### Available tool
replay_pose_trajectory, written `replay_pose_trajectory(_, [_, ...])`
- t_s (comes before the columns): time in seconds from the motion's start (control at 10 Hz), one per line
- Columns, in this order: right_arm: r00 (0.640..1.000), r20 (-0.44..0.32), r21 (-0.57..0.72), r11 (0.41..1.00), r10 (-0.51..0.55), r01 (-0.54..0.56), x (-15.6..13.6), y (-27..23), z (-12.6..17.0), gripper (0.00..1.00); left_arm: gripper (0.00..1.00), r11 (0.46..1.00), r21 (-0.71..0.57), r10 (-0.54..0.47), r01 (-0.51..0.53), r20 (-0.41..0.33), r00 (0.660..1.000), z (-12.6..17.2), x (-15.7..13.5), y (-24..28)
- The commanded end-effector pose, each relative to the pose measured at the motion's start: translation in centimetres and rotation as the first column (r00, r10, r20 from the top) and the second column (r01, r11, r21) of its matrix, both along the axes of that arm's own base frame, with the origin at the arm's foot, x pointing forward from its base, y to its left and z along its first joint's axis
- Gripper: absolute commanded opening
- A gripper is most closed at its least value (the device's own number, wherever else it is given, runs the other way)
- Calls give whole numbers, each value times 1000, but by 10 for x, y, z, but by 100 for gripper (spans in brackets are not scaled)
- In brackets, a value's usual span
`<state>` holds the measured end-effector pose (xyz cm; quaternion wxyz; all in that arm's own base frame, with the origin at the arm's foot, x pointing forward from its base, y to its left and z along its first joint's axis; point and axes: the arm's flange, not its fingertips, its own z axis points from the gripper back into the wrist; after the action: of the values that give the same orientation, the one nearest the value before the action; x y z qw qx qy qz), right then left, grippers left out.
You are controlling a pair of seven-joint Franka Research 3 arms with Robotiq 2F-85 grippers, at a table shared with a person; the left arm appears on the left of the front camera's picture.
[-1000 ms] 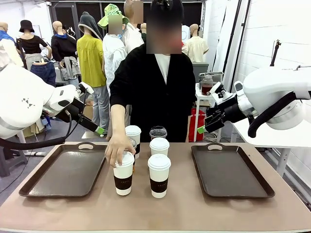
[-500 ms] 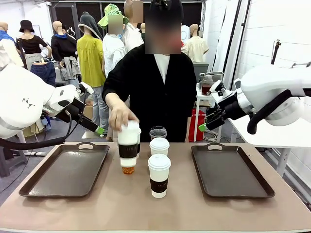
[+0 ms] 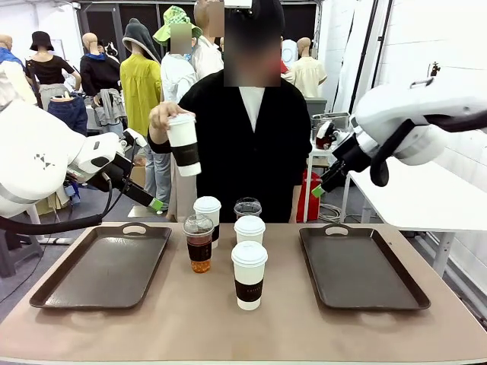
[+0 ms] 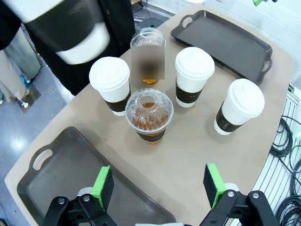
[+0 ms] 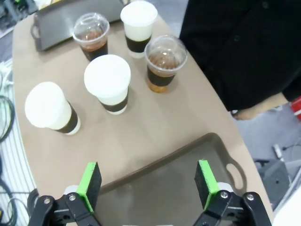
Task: Distribute the coffee onto the tray.
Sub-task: Pick up one iced Americano and place it on the right Handle tray.
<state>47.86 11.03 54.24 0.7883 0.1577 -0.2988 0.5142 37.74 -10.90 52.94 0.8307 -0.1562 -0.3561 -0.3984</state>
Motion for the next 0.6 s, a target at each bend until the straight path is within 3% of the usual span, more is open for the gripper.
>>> replay_pose_trajectory(0.0, [990,-33,-63,988,136,-138,35,-2,6,100,100,1000,-8,-7,7,-9,1000,-1,-1,3])
replay_pose_trajectory(0.2, [979,-43,-115,972,201,-205,71,-6,1,100,100,1000,-8,-7,7,-9,1000,-1,-1,3])
replay_pose_trajectory(0.4, [941,-66,-74,939,331,-336,99,-8,-18,100,100,1000,-8,-7,7,-9,1000,-1,-1,3])
replay_pose_trajectory(0.5, [937,-79,-57,937,340,-345,109,-10,-29,100,100,1000,-8,-7,7,-9,1000,-1,-1,3])
